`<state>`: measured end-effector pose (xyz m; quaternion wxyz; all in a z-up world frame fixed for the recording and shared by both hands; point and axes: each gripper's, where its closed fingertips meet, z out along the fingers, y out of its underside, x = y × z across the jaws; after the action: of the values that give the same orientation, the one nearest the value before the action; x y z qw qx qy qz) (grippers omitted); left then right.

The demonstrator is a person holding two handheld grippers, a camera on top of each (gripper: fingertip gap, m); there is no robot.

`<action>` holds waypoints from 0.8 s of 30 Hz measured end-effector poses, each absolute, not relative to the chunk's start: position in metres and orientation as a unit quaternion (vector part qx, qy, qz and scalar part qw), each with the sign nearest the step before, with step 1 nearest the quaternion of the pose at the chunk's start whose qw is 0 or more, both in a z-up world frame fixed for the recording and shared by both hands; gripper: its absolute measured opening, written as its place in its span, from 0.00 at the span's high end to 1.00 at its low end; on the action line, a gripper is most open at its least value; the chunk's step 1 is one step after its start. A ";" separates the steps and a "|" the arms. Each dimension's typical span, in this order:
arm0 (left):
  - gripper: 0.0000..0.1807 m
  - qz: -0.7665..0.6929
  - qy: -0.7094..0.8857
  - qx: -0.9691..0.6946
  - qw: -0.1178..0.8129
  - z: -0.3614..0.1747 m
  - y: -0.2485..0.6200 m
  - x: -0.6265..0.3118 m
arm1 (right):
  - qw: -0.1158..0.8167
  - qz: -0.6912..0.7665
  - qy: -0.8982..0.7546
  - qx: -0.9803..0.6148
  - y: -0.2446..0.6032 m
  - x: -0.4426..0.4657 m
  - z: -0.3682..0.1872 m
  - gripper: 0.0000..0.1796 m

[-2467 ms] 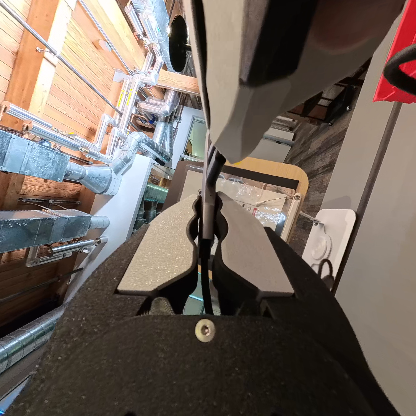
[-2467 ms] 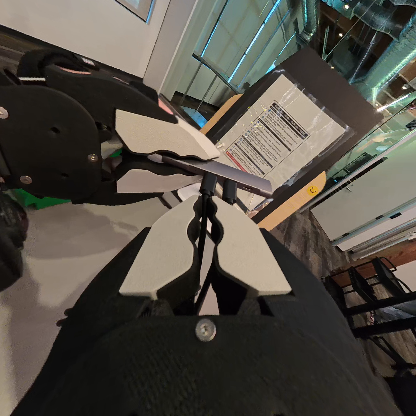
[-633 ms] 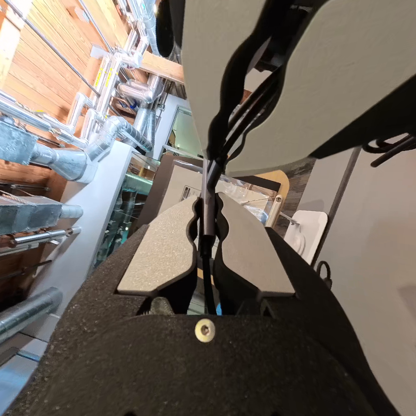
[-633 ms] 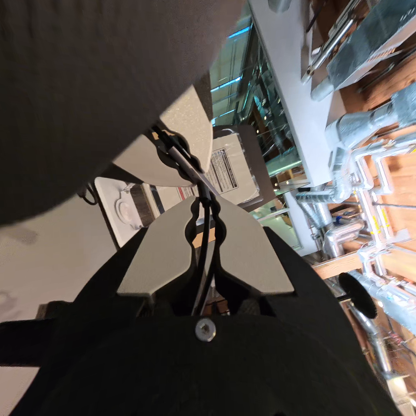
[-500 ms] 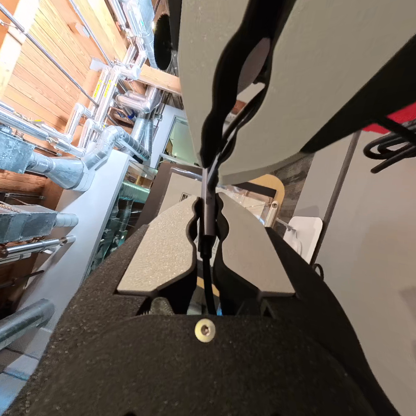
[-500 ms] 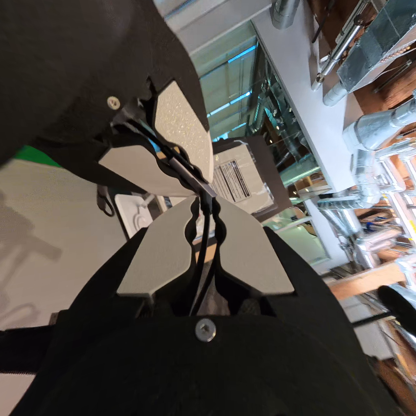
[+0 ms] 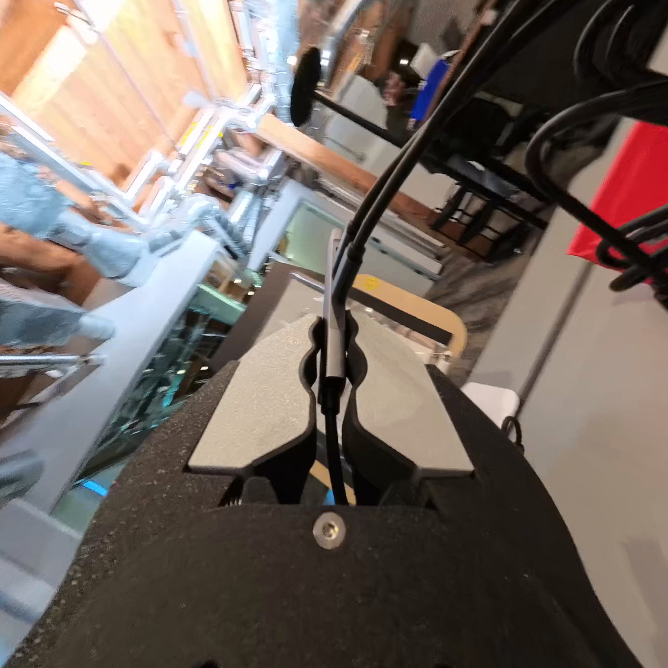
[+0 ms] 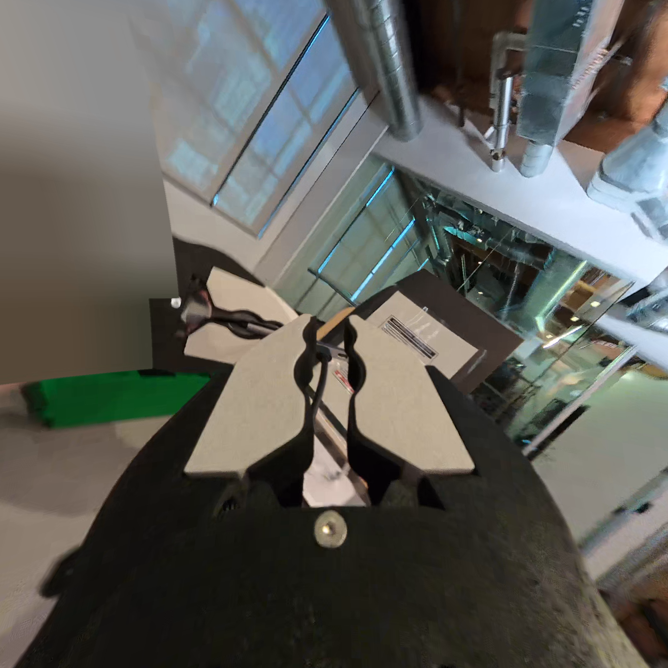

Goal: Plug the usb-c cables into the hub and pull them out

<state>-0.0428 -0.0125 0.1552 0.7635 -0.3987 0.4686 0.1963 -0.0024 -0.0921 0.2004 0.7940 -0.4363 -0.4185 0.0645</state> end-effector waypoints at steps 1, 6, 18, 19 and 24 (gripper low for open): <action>0.95 0.211 0.450 -0.383 0.779 0.161 -0.014 -0.045 | 0.797 0.103 -0.399 -0.442 -0.094 0.003 0.206 0.92; 0.95 0.298 0.433 -0.284 0.802 0.166 -0.030 -0.037 | 0.710 0.342 -0.302 -0.536 -0.065 0.025 0.198 0.87; 0.88 0.288 0.520 -0.245 0.766 0.130 -0.031 -0.002 | 0.460 0.611 -0.251 -0.593 -0.022 0.005 0.146 0.92; 0.85 0.262 0.532 -0.272 0.758 0.125 -0.026 -0.001 | 0.458 0.619 -0.248 -0.588 -0.021 0.007 0.147 0.94; 0.75 0.111 0.584 -0.429 0.680 0.093 -0.010 0.000 | 0.521 0.541 -0.246 -0.613 -0.003 0.020 0.142 0.94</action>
<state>-0.0001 -0.0097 0.0933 0.6802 -0.4288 0.5840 0.1115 0.0197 -0.0032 0.1416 0.5206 -0.6129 -0.2458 0.5413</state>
